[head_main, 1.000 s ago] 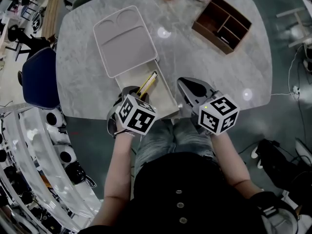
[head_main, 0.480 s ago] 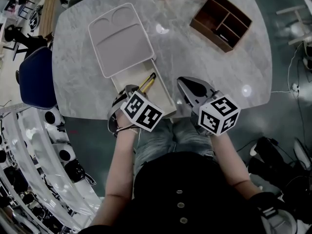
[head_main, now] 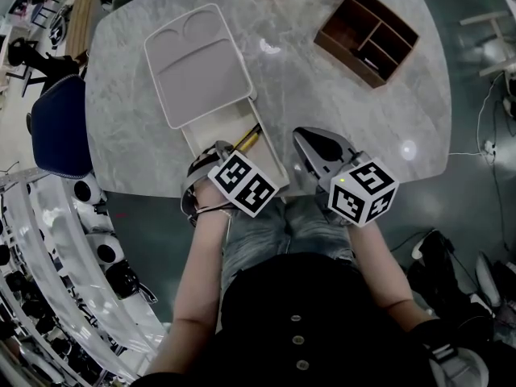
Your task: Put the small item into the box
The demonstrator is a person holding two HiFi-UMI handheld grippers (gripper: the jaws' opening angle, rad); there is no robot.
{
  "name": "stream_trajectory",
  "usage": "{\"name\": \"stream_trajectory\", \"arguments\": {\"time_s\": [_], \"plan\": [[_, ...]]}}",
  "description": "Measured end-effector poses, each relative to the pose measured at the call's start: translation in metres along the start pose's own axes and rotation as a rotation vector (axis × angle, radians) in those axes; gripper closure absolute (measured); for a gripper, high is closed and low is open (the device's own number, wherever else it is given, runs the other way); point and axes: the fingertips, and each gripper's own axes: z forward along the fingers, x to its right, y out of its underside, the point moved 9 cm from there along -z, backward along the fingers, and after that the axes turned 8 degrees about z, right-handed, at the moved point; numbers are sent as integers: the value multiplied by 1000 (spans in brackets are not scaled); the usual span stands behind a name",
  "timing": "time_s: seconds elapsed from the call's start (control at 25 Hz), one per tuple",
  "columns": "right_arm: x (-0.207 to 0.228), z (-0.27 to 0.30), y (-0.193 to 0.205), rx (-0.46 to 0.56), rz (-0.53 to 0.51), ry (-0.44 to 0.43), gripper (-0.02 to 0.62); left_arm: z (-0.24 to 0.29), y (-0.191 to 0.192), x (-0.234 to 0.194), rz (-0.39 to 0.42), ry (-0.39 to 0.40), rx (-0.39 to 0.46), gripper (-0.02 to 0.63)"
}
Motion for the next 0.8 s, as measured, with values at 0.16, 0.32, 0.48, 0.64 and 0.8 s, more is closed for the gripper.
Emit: {"name": "stream_trajectory", "arguments": {"time_s": [0.16, 0.32, 0.48, 0.64, 0.8], "plan": [[2, 1, 3, -9, 4, -3, 592, 4, -1, 2, 31, -7, -16, 480], [1, 2, 5, -20, 8, -8, 592, 5, -1, 3, 43, -14, -20, 477], [0, 4, 6, -23, 9, -13, 592, 6, 0, 5, 48, -28, -16, 442], [-2, 6, 6, -21, 8, -18, 592, 5, 4, 4, 20, -41, 4, 392], [-4, 6, 9, -21, 7, -23, 592, 3, 5, 5, 22, -36, 14, 367]]}}
